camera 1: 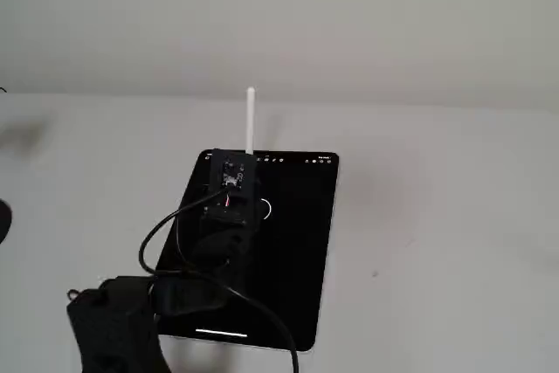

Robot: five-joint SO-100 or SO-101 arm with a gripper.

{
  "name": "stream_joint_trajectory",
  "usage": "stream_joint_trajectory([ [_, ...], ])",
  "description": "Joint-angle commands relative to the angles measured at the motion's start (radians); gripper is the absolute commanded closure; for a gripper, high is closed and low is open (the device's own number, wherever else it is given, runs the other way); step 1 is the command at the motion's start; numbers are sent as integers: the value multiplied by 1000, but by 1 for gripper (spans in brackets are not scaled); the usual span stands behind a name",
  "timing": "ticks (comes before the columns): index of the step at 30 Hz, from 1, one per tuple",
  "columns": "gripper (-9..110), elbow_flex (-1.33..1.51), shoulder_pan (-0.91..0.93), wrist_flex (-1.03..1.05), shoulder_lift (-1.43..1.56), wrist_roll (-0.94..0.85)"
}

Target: Draw 2 dots in a circle representing the eyes of a stickman

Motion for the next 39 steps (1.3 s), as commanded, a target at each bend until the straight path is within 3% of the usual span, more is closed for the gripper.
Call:
stream_joint_trajectory([
  [1, 101, -80, 17, -17, 6, -15],
  [39, 101, 15, 31, -28, 14, -74],
])
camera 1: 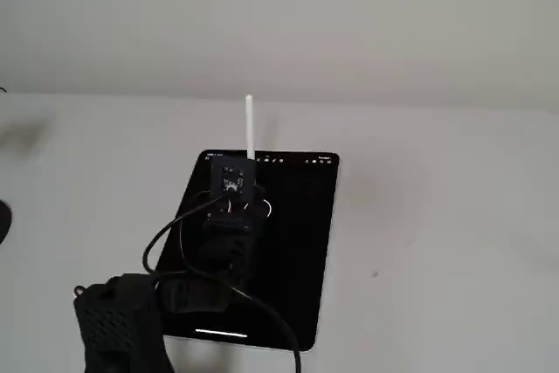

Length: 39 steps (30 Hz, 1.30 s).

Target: Draw 2 dots in a circle representing the eyes of a stickman

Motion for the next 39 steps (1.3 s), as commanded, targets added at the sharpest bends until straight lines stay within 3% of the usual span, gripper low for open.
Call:
stream_joint_trajectory([
  [1, 101, -11, 14, -29, 40, -11],
  [15, 101, -14, 21, -18, 81, 31],
  [22, 102, -37, 69, 117, 252, 129],
  [30, 102, -15, 94, 216, 313, 117],
  [39, 102, 28, 43, 179, 275, 110],
])
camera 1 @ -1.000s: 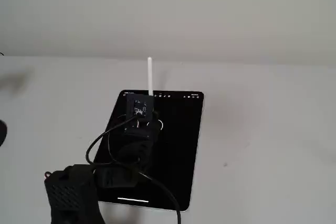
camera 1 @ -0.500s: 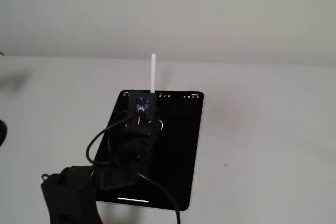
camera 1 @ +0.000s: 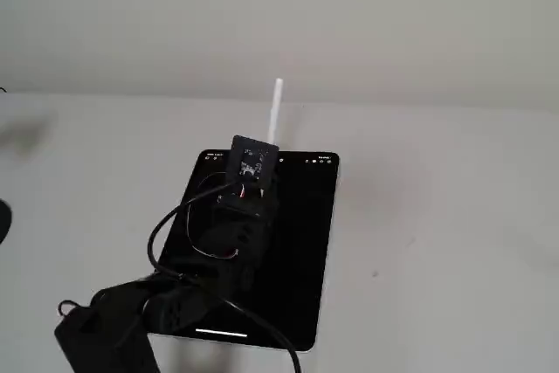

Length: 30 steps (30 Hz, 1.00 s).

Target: Draw 2 dots in a circle representing the eyes of a stickman

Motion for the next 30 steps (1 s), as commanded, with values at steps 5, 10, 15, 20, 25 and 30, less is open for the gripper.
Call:
stream_joint_trajectory([
  [5, 102, -17, -26, -98, -18, -31],
  [10, 102, -21, -34, -137, -71, -71],
  [15, 102, -26, -44, -176, -110, -91],
  [20, 102, -34, -51, -201, -137, -101],
  [25, 102, -52, -49, -201, -152, -104],
  [30, 102, -75, -48, -201, -169, -107],
])
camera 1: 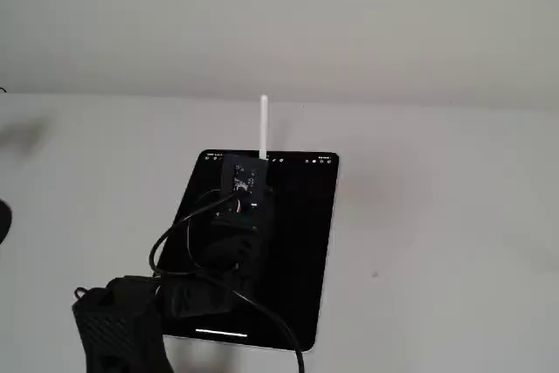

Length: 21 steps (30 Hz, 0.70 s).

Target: Draw 2 dots in a circle representing the eyes of a stickman

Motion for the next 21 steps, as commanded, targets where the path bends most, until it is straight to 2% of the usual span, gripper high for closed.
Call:
stream_joint_trajectory([
  [1, 102, -78, -14, -41, 5, -15],
  [21, 102, -95, -9, -9, -6, -20],
])
